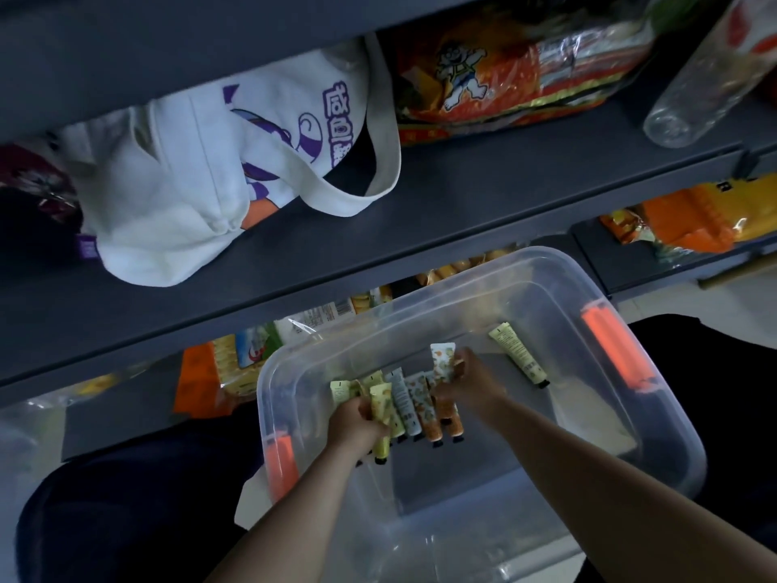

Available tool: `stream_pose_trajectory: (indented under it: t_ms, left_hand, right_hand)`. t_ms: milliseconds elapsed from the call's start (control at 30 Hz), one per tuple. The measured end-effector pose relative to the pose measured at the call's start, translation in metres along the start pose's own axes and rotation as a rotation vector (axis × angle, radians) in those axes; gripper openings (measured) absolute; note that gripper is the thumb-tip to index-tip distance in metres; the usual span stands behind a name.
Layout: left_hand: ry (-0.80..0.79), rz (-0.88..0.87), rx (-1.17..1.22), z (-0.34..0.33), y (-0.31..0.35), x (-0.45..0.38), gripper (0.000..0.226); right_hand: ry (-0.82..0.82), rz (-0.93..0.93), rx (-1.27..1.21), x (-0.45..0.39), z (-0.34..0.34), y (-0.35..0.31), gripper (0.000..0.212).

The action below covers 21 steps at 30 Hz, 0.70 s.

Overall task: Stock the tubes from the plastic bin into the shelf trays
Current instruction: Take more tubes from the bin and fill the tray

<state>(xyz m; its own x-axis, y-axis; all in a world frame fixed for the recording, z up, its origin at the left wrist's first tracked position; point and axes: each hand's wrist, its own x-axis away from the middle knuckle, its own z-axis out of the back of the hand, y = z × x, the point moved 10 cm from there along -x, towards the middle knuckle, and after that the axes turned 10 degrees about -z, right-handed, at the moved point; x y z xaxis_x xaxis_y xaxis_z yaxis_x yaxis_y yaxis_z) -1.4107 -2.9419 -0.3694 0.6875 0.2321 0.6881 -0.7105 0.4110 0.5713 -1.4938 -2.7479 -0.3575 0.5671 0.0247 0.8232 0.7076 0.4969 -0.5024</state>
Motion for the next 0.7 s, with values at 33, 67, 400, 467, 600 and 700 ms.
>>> stream_pose_trajectory:
  t_ms: [33, 67, 400, 467, 600, 700]
  left_hand:
    - [-0.004, -0.003, 0.040, 0.003, 0.003, 0.002, 0.024]
    - [0.000, -0.016, 0.083, 0.006, 0.007, 0.004, 0.025]
    - [-0.118, -0.158, 0.425, 0.036, 0.075, 0.061, 0.032]
    - [-0.128, -0.222, 0.416, 0.049, 0.092, 0.074, 0.035]
    - [-0.177, -0.340, 0.448, 0.076, 0.130, 0.105, 0.034]
    - [-0.210, -0.437, 0.451, 0.101, 0.163, 0.135, 0.027]
  right_hand:
    - [0.011, 0.028, -0.040, 0.003, 0.005, -0.005, 0.046]
    - [0.019, 0.059, -0.068, 0.008, 0.009, -0.011, 0.045]
    - [0.085, 0.297, 0.139, 0.080, 0.048, -0.069, 0.022]
    - [0.083, 0.358, 0.193, 0.105, 0.056, -0.091, 0.008]
    - [0.136, 0.512, 0.346, 0.165, 0.070, -0.146, 0.018]
    - [0.151, 0.622, 0.427, 0.213, 0.076, -0.186, 0.017]
